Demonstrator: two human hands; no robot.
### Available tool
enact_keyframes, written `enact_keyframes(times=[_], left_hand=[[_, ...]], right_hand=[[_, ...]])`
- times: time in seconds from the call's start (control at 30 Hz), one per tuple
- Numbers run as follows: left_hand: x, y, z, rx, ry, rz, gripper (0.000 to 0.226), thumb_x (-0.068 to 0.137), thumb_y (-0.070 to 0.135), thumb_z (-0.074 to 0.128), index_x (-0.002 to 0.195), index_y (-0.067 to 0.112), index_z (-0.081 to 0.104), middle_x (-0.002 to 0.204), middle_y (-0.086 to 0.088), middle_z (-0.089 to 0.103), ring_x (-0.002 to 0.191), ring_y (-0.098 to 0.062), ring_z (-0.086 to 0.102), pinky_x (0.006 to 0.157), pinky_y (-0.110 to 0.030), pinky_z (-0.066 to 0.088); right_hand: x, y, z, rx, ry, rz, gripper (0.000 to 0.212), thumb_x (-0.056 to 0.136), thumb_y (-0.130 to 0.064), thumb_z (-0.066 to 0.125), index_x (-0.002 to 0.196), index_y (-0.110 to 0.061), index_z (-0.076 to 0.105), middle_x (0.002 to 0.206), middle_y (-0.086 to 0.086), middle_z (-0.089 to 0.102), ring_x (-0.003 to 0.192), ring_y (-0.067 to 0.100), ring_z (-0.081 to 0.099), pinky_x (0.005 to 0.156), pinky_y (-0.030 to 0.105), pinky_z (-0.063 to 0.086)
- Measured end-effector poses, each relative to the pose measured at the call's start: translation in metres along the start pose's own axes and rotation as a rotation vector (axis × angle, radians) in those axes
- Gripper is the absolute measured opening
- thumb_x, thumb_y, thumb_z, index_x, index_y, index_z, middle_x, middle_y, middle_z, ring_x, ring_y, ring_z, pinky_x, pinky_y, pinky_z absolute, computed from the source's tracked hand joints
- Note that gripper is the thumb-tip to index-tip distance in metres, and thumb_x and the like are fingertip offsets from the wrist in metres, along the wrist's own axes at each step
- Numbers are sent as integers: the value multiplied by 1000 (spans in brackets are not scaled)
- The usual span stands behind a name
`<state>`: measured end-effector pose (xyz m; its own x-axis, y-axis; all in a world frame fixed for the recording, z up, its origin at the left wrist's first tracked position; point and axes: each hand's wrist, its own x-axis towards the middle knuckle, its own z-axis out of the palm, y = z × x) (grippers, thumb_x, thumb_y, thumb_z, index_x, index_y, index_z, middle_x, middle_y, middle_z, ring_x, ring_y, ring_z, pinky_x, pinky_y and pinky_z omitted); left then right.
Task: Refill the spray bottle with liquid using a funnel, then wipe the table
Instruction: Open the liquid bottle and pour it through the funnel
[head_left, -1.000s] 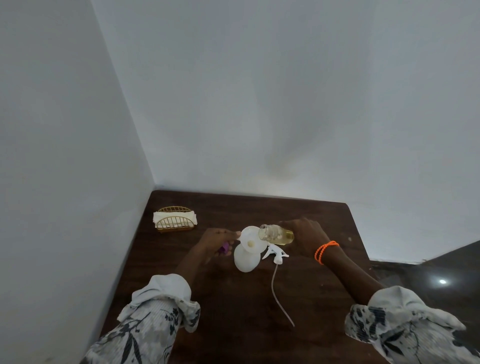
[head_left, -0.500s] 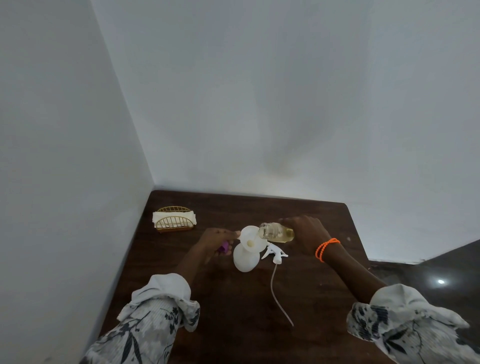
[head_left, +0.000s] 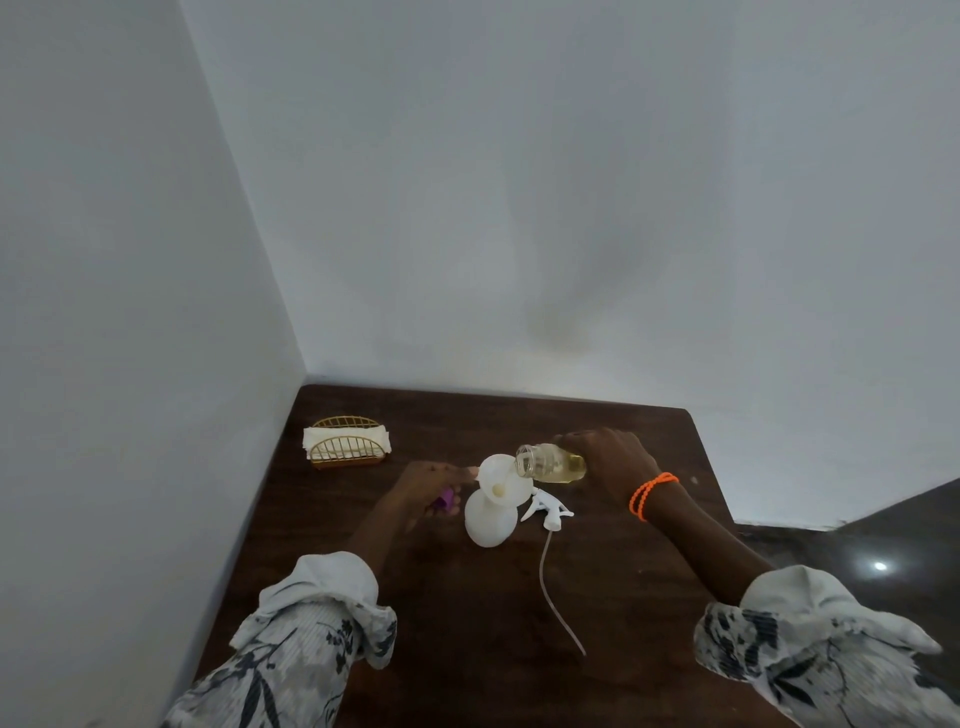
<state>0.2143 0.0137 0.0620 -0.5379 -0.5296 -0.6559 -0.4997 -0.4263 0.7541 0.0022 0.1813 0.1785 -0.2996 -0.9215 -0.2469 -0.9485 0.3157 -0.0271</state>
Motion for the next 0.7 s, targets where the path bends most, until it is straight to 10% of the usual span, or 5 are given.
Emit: enact_keyframes(times=[0.57, 0.7], left_hand=[[-3, 0, -4, 13, -9, 2, 29, 82, 30, 86, 100, 9, 78, 80, -12, 74, 77, -27, 67, 95, -51, 58], [-5, -1, -5, 36, -15, 11, 29, 82, 31, 86, 101, 10, 77, 80, -11, 74, 70, -23, 67, 76, -41, 61]], right_hand=[[0, 4, -5, -10, -26, -5, 65, 86, -28, 70, 147, -33, 50, 145, -12, 59, 130, 19, 58, 98, 43, 52], [0, 3, -9, -28, -20, -19, 65, 87, -29, 72, 148, -30, 49, 146, -11, 58, 131, 19, 58, 98, 41, 52]])
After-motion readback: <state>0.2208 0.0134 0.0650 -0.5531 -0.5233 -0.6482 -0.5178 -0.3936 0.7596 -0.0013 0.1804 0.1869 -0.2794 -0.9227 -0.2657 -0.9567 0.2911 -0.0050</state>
